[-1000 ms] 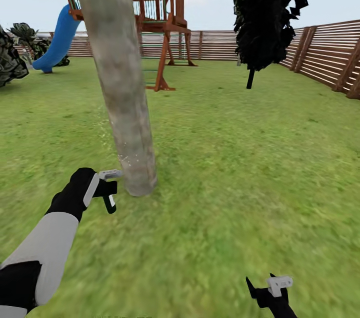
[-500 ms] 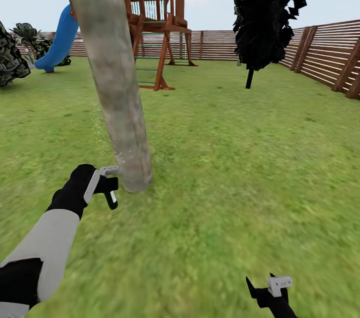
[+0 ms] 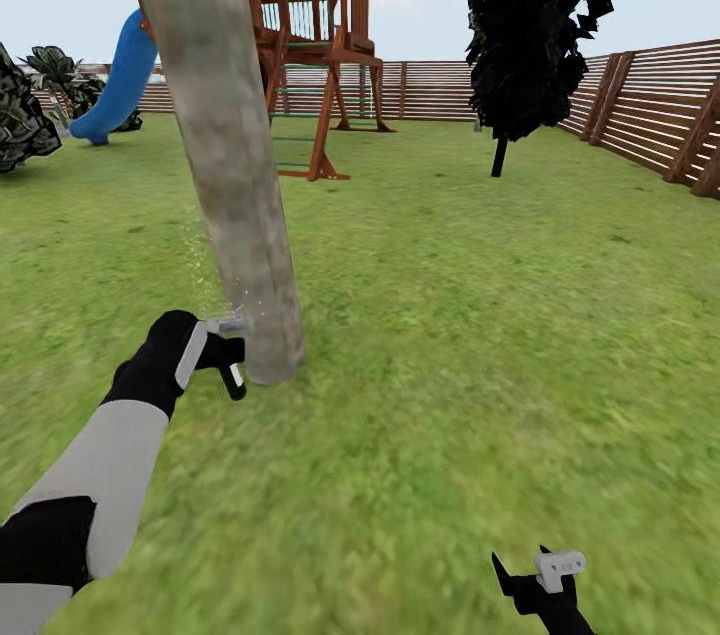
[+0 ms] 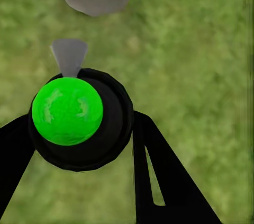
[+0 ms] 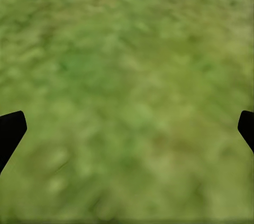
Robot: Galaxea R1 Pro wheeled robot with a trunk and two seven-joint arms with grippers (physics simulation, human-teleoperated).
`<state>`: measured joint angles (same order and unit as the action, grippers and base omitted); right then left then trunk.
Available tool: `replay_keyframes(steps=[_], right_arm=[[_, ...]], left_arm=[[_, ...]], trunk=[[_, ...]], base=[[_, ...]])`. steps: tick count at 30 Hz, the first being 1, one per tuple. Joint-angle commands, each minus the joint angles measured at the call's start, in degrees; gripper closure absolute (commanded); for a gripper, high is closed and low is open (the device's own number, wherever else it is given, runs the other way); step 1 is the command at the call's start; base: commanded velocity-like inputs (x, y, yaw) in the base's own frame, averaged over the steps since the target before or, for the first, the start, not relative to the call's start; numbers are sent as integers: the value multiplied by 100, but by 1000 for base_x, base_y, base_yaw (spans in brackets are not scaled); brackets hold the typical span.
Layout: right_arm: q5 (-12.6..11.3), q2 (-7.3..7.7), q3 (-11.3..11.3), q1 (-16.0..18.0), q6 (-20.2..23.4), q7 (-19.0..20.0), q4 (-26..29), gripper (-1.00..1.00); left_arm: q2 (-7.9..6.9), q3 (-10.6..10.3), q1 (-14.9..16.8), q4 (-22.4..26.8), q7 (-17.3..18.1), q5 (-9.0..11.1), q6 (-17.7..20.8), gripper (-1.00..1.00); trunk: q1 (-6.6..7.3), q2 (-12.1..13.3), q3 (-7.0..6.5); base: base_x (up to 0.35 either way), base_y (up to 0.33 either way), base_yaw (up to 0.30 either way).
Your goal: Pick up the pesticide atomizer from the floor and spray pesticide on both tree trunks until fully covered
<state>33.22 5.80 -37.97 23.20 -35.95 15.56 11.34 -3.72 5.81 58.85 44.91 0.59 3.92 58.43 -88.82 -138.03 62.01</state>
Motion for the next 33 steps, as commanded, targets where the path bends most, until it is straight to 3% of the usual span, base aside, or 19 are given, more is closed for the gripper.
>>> replay_keyframes(steps=[1, 7, 13, 15, 22, 25, 33], right_arm=[[0, 0, 0, 0, 0, 0, 0, -100], [0, 0, 0, 0, 0, 0, 0, -100], [0, 0, 0, 0, 0, 0, 0, -100], [0, 0, 0, 0, 0, 0, 0, -100], [0, 0, 0, 0, 1, 0, 0, -100], [0, 0, 0, 0, 2, 0, 0, -100], [0, 0, 0, 0, 1, -4, 0, -100]], left_arm=[[-4, 5, 101, 0, 3, 2, 12, 100], [-284, 14, 237, -8, 11, -5, 36, 100], [-217, 1, 254, -17, 3, -22, 28, 100], [-201, 8, 420, -63, 6, -16, 32, 100], [-277, -1, 526, -22, 4, -22, 37, 100], [-217, -1, 532, -11, 5, -23, 33, 100], [-293, -121, 766, -8, 3, -30, 34, 100]], trunk=[[0, 0, 0], [0, 0, 0], [0, 0, 0], [0, 0, 0], [0, 0, 0], [0, 0, 0], [0, 0, 0]], base=[[0, 0, 0], [0, 0, -44], [13, 0, -99], [168, 0, -3], [147, 0, 0], [-238, 0, 0], [-219, 0, 0]])
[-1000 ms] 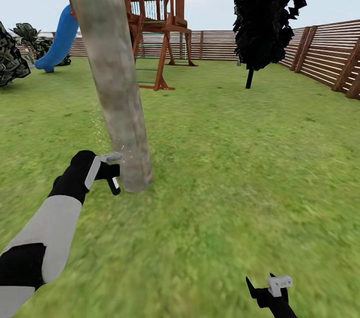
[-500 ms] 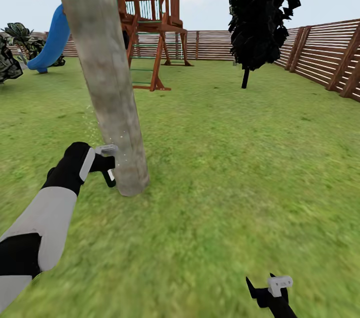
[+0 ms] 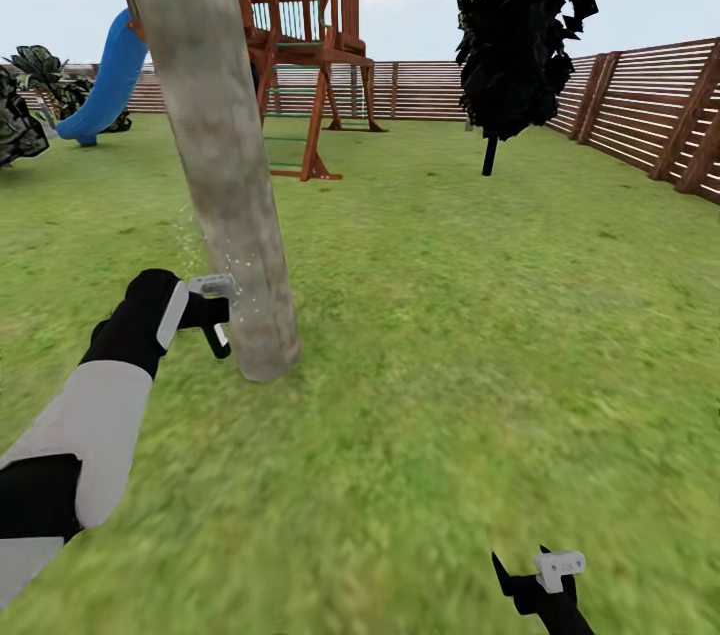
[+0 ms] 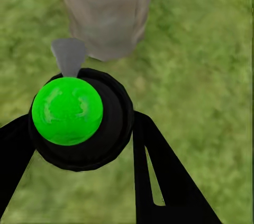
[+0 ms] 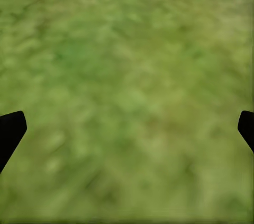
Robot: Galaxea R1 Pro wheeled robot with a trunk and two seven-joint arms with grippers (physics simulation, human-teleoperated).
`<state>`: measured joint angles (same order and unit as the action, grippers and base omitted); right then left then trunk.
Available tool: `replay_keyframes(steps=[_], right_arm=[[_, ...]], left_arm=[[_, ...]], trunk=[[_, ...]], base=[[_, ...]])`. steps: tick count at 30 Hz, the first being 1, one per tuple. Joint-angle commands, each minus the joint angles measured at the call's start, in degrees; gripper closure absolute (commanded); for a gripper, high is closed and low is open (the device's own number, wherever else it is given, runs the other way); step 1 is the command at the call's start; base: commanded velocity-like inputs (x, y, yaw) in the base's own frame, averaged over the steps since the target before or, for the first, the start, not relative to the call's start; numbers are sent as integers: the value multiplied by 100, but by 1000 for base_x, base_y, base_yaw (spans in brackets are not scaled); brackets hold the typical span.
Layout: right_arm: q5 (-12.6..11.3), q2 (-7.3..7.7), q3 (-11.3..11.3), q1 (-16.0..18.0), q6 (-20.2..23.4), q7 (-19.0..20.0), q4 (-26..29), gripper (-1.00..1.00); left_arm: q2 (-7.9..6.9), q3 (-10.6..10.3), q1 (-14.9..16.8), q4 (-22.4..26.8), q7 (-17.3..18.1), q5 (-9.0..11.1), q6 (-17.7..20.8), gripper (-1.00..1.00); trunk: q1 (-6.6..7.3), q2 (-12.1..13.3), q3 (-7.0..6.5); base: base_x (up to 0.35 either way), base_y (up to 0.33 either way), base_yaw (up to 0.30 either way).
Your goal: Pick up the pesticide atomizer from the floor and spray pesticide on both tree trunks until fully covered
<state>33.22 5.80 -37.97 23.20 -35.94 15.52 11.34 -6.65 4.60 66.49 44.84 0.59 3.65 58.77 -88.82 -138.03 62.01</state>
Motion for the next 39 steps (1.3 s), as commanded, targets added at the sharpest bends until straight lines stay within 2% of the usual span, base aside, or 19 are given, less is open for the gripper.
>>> replay_keyframes(steps=[1, 3, 5, 10, 13, 17, 22, 23, 29, 32, 33, 36, 39], right_arm=[[0, 0, 0, 0, 0, 1, 0, -100], [0, 0, 0, 0, -1, -4, 0, -100], [0, 0, 0, 0, 0, -1, 0, -100], [0, 0, 0, 0, 0, -1, 0, -100], [0, 0, 0, 0, 0, 1, 0, -100], [0, 0, 0, 0, 1, 0, 0, -100], [0, 0, 0, 0, 3, -1, -111, -100], [0, 0, 0, 0, 2, -3, -201, -100], [0, 0, 0, 0, -1, -5, -246, -100], [0, 0, 0, 0, -1, -5, -246, -100], [0, 0, 0, 0, -1, -5, -246, -100], [0, 3, 0, 0, 1, -5, -246, -100], [0, 0, 0, 0, 0, -5, -246, -100]], left_arm=[[7, -1, 76, -7, 4, 0, 1, 100], [79, 4, 340, -25, 6, 4, 3, 100], [57, 7, 501, -84, 7, 10, 3, 100], [-94, 1, 557, -98, 6, 5, 18, 100], [-12, -14, 554, -106, 6, 4, 21, 100], [51, -167, 512, -107, 10, 10, 21, 100], [-274, -194, 446, -365, 19, 19, 29, 100], [-313, -199, 368, -438, 19, 20, 24, 100], [-259, -255, -455, -383, 34, 19, -65, 100], [-256, -257, -696, -380, -4, 30, -105, 100], [-245, -257, -889, -386, -18, 44, -232, 100], [-156, -247, -1202, -419, -31, 37, -748, 100], [-117, -236, -1495, -443, -33, 5, -941, 100]], trunk=[[0, 0, 0], [0, 0, 0], [0, 0, 0], [0, 0, 0], [0, 0, 0], [0, 0, 0], [0, 0, 0], [0, 0, 0], [0, 0, 0], [0, 0, 0], [0, 0, 0], [0, 0, 0], [0, 0, 0]], base=[[-11, 0, 0], [-2, 0, 0], [0, 0, 0], [0, 0, 0], [0, 0, 0], [0, 0, 0], [0, 0, 0], [0, 0, 0], [3, -8, 0], [68, -188, 0], [105, -244, 0], [144, -250, 0], [179, -240, 0]])
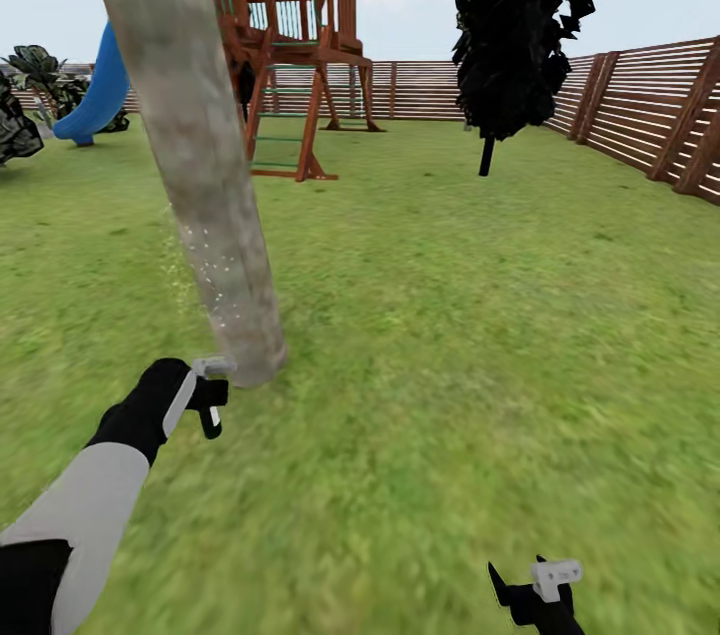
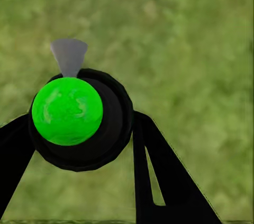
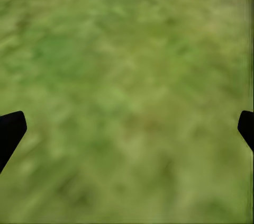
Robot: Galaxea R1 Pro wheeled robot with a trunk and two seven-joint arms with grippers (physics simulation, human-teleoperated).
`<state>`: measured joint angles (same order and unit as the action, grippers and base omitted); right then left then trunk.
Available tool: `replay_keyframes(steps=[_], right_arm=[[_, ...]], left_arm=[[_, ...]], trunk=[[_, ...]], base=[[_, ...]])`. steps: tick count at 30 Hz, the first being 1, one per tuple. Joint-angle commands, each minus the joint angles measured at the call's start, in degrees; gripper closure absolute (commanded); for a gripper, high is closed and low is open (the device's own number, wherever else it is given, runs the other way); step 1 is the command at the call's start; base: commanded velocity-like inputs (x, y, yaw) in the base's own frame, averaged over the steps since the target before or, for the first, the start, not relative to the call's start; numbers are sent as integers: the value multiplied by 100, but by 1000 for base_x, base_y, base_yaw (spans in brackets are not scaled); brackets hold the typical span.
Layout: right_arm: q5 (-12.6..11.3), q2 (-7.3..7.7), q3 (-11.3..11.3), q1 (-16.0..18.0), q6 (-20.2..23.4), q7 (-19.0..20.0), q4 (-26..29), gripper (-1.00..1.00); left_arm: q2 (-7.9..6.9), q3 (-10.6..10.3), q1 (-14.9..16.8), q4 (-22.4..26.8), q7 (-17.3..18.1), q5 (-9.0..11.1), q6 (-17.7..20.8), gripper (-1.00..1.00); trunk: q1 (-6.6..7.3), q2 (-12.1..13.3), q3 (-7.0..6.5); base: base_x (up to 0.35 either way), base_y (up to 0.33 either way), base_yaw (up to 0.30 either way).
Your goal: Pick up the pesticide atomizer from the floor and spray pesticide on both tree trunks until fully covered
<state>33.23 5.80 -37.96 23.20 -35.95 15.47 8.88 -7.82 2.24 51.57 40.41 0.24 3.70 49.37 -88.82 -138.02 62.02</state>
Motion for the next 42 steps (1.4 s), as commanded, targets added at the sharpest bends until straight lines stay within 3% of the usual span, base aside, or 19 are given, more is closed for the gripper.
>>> replay_keyframes(steps=[1, 5, 9, 14, 19, 33, 42], right_arm=[[0, 0, 0, 0, 0, 0, 0, -100], [0, 0, 0, 0, 2, 0, 0, -100], [4, 0, 7, 0, 8, 8, -6, -100], [4, 0, 8, 0, 9, 9, -7, -100], [0, -2, 8, 0, 9, 9, -9, -100], [0, -9, 15, 0, 6, 9, -10, -100], [0, -9, 14, 0, 8, 9, -10, -100]], left_arm=[[-3, 2, -96, -16, 3, -13, -28, 100], [-18, 102, -726, -15, 2, 36, -756, 100], [53, 171, -1057, 39, 6, 60, -932, 100], [64, 180, -1087, 38, 9, 94, -928, 100], [55, 181, -1087, 29, 64, 421, -907, 100], [55, 148, -1087, -15, 55, 440, -842, 100], [69, 148, -1087, -22, 62, 448, -842, 100]], trunk=[[0, 0, -1], [0, 0, -1], [0, 0, -1], [0, 0, -1], [0, 0, -1], [0, 0, 28], [0, 0, 29]], base=[[210, -220, 0], [227, -205, 0], [234, -198, 0], [234, -198, 0], [232, -198, 0], [196, -220, 219], [27, -272, 41]])
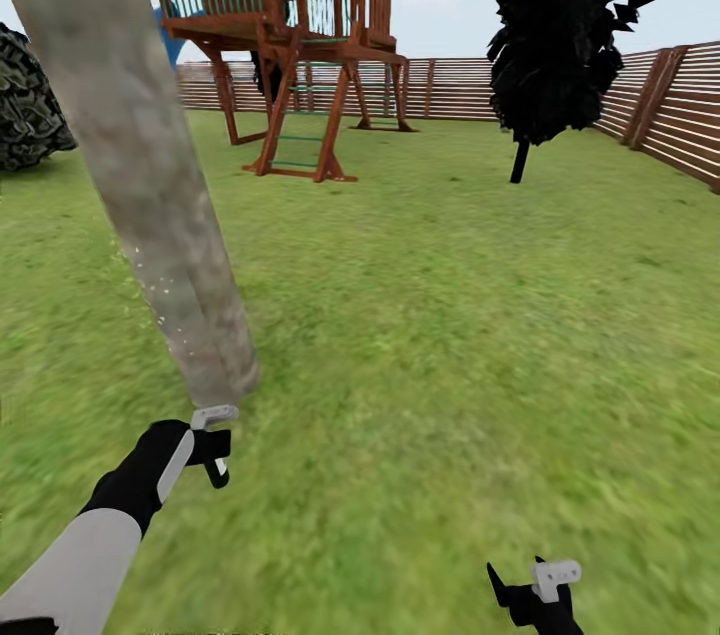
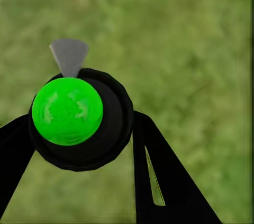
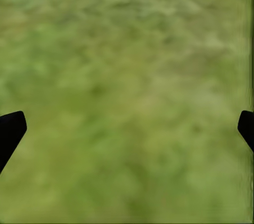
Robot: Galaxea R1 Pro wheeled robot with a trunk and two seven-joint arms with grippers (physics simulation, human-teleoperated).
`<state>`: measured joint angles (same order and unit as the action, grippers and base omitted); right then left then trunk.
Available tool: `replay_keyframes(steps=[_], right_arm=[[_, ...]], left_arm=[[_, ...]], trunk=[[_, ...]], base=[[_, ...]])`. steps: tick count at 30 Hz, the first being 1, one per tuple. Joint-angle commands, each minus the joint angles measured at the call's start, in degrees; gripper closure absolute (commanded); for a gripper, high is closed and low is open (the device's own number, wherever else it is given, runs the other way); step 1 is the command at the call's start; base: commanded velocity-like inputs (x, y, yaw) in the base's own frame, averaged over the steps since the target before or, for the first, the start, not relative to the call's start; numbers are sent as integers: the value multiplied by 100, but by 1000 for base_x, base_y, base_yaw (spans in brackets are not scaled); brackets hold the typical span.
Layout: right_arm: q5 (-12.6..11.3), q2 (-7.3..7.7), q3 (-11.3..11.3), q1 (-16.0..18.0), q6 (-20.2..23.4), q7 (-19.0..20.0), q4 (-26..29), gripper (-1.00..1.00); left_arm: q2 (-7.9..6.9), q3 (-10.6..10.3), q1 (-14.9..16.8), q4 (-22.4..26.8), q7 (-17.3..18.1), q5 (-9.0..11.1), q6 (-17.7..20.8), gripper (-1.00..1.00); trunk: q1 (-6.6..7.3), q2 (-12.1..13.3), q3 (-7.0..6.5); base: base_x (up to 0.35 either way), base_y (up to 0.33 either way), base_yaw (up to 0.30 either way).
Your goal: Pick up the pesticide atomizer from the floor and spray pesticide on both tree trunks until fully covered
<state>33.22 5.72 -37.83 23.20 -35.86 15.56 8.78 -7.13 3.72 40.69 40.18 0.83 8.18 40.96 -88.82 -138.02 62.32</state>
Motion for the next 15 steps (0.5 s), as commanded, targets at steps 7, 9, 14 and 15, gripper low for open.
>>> replay_keyframes(steps=[7, 9, 14, 15], right_arm=[[0, 0, -1, 0, -2, 0, 1, -100], [0, 1, -3, 0, 0, 0, 1, -100], [0, 0, -1, 0, 0, 0, 1, -100], [0, 1, 0, 0, 0, 0, 0, -100]], left_arm=[[-6, 22, 0, -2, -8, -5, -8, 100], [-1, 17, 0, -2, -18, -2, -9, 100], [1, 24, 0, -4, -22, -1, -16, 100], [-5, 27, 2, -8, -22, -2, -19, 100]], trunk=[[0, 0, 0], [0, 0, 0], [0, 0, 0], [0, 0, 0]], base=[[31, -276, 255], [128, -274, 277], [165, -257, 278], [219, -214, 278]])
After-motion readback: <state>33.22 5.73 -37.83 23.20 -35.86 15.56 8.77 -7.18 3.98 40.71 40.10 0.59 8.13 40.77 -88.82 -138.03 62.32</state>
